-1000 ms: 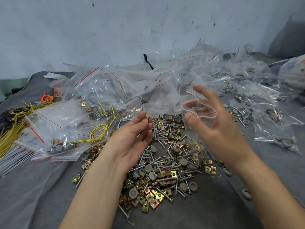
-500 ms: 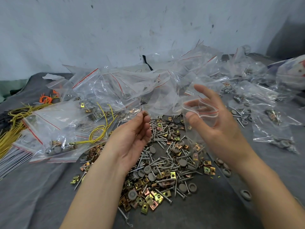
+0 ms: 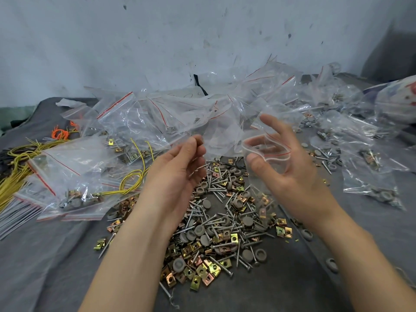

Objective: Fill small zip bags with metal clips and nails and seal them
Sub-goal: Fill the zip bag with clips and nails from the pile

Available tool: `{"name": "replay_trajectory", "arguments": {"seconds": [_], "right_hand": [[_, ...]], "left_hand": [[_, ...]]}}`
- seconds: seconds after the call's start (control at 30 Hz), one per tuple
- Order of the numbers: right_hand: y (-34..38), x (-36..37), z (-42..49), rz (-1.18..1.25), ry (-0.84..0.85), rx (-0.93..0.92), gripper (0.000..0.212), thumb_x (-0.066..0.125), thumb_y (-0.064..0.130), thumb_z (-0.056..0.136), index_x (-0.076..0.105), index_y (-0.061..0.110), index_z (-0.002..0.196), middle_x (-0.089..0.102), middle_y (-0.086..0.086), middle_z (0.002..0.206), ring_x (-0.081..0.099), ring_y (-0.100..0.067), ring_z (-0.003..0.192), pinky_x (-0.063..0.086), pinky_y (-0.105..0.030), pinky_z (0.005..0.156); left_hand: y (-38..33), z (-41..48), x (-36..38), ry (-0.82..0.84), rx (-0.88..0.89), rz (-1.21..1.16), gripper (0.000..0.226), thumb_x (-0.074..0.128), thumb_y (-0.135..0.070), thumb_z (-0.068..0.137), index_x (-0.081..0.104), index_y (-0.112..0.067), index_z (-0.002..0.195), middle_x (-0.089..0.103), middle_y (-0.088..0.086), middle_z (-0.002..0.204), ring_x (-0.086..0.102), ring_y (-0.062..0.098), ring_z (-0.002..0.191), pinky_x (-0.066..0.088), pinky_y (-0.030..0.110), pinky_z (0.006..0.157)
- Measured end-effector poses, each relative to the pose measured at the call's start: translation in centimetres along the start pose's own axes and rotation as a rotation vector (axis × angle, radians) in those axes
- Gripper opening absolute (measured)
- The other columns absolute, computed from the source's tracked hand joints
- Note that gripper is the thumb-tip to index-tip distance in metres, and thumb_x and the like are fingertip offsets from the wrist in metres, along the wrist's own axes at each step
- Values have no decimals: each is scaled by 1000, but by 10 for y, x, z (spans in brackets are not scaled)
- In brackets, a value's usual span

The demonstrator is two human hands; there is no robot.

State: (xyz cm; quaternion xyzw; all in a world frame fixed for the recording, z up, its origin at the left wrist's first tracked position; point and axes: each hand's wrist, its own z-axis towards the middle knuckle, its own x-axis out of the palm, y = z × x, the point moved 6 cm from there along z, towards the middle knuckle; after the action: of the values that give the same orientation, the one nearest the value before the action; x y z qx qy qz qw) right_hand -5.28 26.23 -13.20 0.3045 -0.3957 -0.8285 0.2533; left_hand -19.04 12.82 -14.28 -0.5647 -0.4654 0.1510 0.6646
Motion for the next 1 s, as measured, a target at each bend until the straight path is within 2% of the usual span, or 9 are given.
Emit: {"name": "replay_trajectory", "arguments": {"seconds": [0.2,0.33,0.4,0.47,0.57,0.63,0.73,0.83,1.0], "right_hand": [[3,13,-1,-36,47,-17,65,68,31,93,34,31,149,64,11,115,61,1,105,43,-3,81],[5,16,-2,-57,74,-22,66,70,29,93,33,38,147,61,21,113,62,2,105,43,-5,84],[5,15,-3,-67,73,-17,66,70,27,92,35,38,147,59,24,114,59,9,108,40,-2,85],[6,15,-3,-64,76,-10,66,70,28,92,35,38,147,58,25,115,58,9,108,40,-2,85],[7,15,-4,-60,74,-13,65,69,30,93,35,37,148,61,22,112,61,3,106,44,-5,83],[6,14,-4,-49,70,-10,64,68,29,93,36,36,148,64,16,112,62,2,104,44,-5,82],[4,12,-4,-38,63,0,63,67,30,94,35,35,149,64,14,114,61,2,105,42,-3,81],[3,10,-3,-35,62,5,64,65,35,93,34,36,150,64,17,114,59,4,107,41,-1,81],[3,9,-3,-49,66,6,63,64,34,94,34,36,150,63,19,114,58,8,107,39,0,83]], "left_hand": [[-45,-25,33,111,594,798,13,60,-28,97,73,-30,96,72,-19,87,63,-5,80,46,9,71],[-43,-35,51,191,715,1024,12,61,-29,97,72,-31,100,66,-22,81,55,-7,74,35,8,64],[-37,-36,55,229,733,1123,10,60,-33,96,68,-37,101,65,-25,87,54,-3,84,33,11,66],[-35,-36,54,235,730,1144,14,56,-40,97,65,-40,107,63,-27,91,53,-3,87,34,11,68],[-41,-34,44,192,712,1052,19,55,-38,99,66,-33,114,61,-25,88,51,-11,71,36,6,63],[-43,-30,35,161,670,1041,20,55,-37,99,66,-31,114,63,-23,89,55,-10,73,38,6,63],[-40,-23,20,169,549,1223,21,54,-39,96,66,-32,112,63,-24,86,57,-8,81,39,6,66],[-31,-19,5,284,366,1484,20,55,-42,94,70,-33,105,62,-26,83,57,-10,75,41,10,65],[-16,-28,-18,398,27,1716,9,64,-47,88,69,-41,83,65,-22,77,59,-6,65,42,13,55]]}}
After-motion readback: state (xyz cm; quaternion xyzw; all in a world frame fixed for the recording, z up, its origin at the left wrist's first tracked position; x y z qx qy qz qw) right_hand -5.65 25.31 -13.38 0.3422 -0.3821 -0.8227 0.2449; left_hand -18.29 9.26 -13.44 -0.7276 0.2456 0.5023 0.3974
